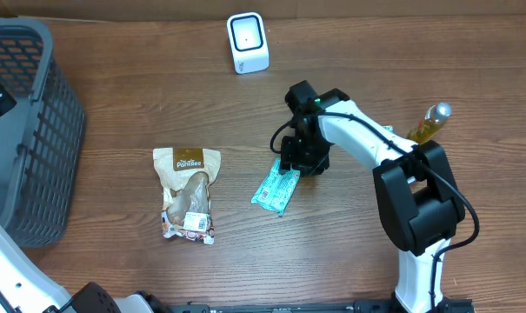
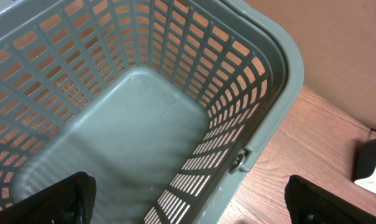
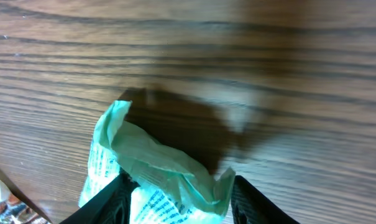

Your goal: Scan the item barcode

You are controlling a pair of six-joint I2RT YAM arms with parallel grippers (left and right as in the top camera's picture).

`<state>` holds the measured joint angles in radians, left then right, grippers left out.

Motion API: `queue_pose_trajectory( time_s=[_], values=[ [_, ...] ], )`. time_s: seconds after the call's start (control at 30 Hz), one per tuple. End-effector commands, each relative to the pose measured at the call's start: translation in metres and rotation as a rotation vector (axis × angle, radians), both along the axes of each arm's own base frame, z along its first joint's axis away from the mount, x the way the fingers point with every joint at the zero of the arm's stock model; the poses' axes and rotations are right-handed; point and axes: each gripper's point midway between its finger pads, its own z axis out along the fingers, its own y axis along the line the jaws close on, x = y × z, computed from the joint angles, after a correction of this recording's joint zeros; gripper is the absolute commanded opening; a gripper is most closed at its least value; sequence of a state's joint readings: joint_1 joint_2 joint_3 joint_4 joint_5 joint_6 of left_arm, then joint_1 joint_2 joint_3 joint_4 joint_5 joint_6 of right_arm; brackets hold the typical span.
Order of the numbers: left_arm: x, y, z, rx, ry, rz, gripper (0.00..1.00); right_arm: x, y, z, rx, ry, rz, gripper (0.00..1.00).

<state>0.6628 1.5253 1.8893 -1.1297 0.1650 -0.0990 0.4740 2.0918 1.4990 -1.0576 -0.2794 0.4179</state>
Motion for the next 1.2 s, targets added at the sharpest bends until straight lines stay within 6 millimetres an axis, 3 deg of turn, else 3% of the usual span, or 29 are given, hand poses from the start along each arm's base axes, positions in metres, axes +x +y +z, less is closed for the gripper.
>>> queue_pose_trajectory(
  time_s=[0.0,0.37,0.63,0.8,1.17],
  values=[
    [0.003,-0.001,-0.003,-0.014,-0.002,-0.006,1.0,0.0,0.002,0.002,-0.059,-0.048,0.001,0.48],
    [0.003,-0.001,-0.003,-0.014,-0.002,-0.006,1.0,-0.002,0.005,0.0,-0.116,-0.08,0.002,0.47],
    [0.003,-0.001,-0.003,-0.014,-0.002,-0.006,0.99,0.0,0.009,0.01,-0.041,-0.08,0.038,0.64],
    [0.003,-0.001,-0.003,-0.014,-0.002,-0.006,1.0,0.001,0.012,0.011,-0.015,-0.076,0.034,0.58],
    [0.003,-0.001,-0.003,-0.014,-0.002,-0.006,1.0,0.003,0.017,0.021,0.098,-0.07,0.092,0.57]
  ],
)
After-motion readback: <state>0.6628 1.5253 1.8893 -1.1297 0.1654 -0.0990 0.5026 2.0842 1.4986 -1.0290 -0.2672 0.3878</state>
